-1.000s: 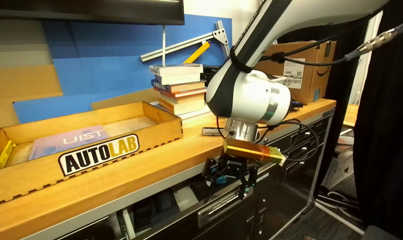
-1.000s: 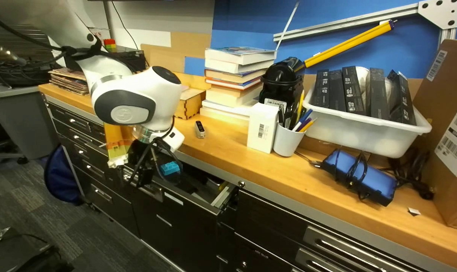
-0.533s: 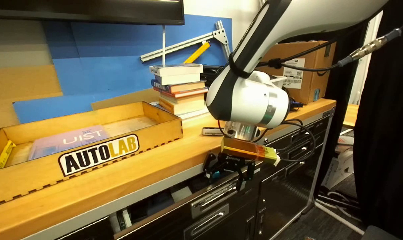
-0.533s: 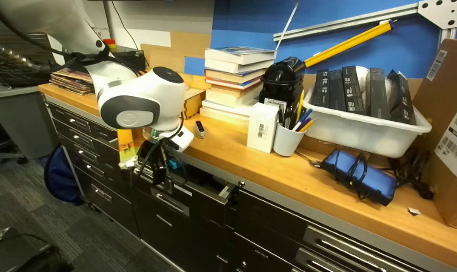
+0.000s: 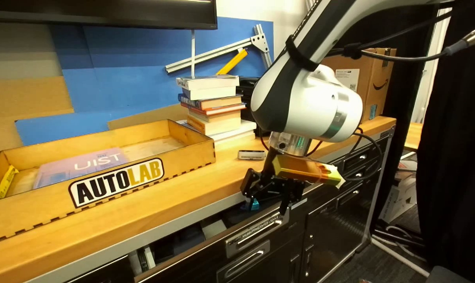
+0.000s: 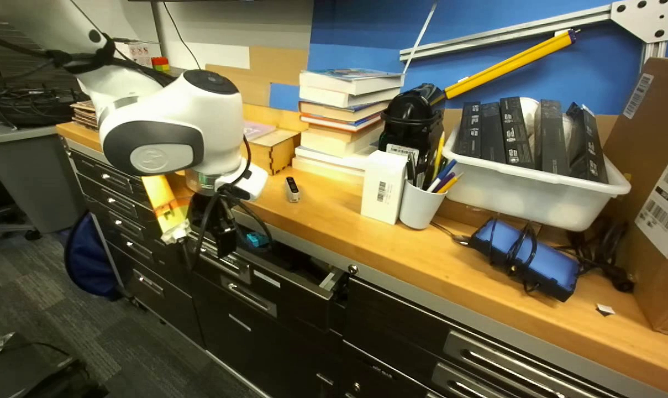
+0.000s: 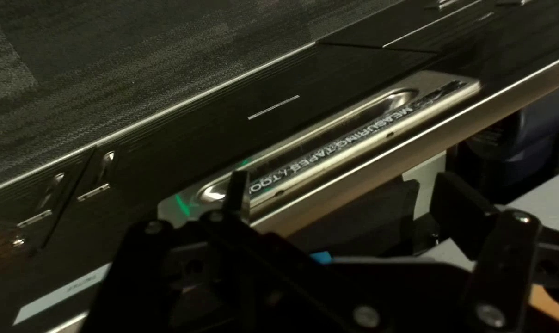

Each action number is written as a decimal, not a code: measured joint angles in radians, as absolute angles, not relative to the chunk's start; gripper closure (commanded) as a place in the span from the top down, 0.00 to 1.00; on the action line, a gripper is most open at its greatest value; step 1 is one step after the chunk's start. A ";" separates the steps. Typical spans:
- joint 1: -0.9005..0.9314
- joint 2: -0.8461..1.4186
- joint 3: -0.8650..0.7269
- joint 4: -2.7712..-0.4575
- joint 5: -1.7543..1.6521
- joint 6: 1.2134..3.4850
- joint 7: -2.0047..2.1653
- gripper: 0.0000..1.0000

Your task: Put the blue lego brick in the open drawer then close the drawer

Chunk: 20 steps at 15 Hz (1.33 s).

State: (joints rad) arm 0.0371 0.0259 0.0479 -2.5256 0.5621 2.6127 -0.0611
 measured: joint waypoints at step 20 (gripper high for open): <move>0.176 0.247 0.032 -2.331 0.004 2.619 0.598 1.00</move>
